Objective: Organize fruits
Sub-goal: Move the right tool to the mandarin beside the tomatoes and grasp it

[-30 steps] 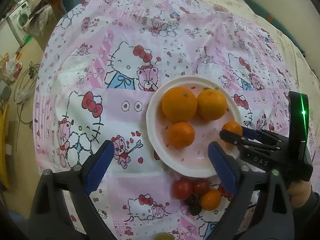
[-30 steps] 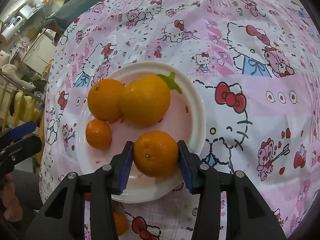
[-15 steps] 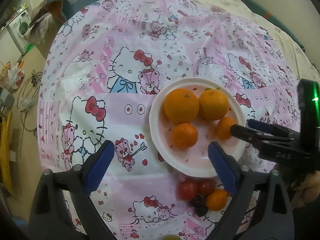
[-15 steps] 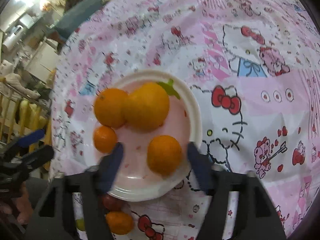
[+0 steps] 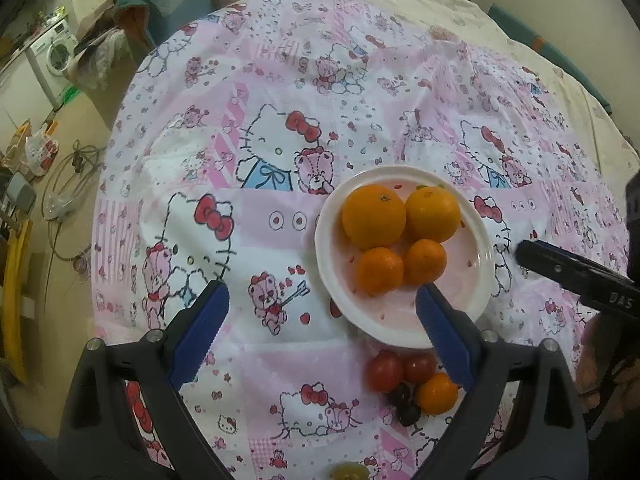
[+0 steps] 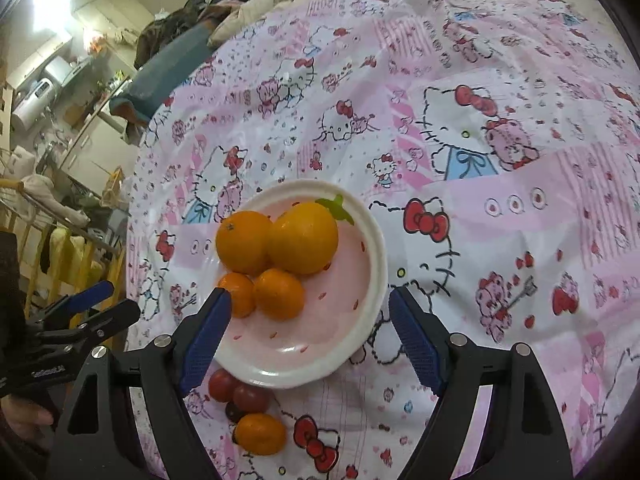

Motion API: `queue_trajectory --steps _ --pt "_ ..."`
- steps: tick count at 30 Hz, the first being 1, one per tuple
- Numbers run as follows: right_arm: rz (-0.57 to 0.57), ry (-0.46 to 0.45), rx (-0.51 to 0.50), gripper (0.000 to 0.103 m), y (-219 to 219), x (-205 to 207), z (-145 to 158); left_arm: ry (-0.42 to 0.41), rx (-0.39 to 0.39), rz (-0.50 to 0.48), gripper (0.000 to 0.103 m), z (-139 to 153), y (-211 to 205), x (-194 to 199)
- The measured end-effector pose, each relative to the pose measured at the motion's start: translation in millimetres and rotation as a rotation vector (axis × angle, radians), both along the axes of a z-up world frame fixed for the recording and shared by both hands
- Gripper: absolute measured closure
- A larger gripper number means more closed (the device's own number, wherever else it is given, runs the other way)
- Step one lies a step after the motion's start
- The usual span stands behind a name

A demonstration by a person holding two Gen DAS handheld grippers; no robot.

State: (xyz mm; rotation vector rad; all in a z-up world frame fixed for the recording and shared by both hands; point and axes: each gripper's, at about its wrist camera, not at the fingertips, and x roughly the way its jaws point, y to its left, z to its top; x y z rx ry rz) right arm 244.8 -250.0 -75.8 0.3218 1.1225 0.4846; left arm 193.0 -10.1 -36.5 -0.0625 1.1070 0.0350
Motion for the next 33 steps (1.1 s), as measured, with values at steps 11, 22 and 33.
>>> queue_trajectory --steps 11,22,33 --pt "-0.066 -0.021 0.017 0.020 -19.3 -40.2 19.1 -0.020 -0.005 0.009 0.010 2.8 2.9 -32.5" --pt "-0.072 0.063 0.047 0.020 -11.0 -81.7 6.2 0.010 0.003 0.035 0.010 -6.9 9.5 -61.6" --pt "0.003 0.153 0.007 0.020 14.4 -92.4 -18.5 0.038 -0.029 0.089 0.010 -15.4 27.5 -63.7"
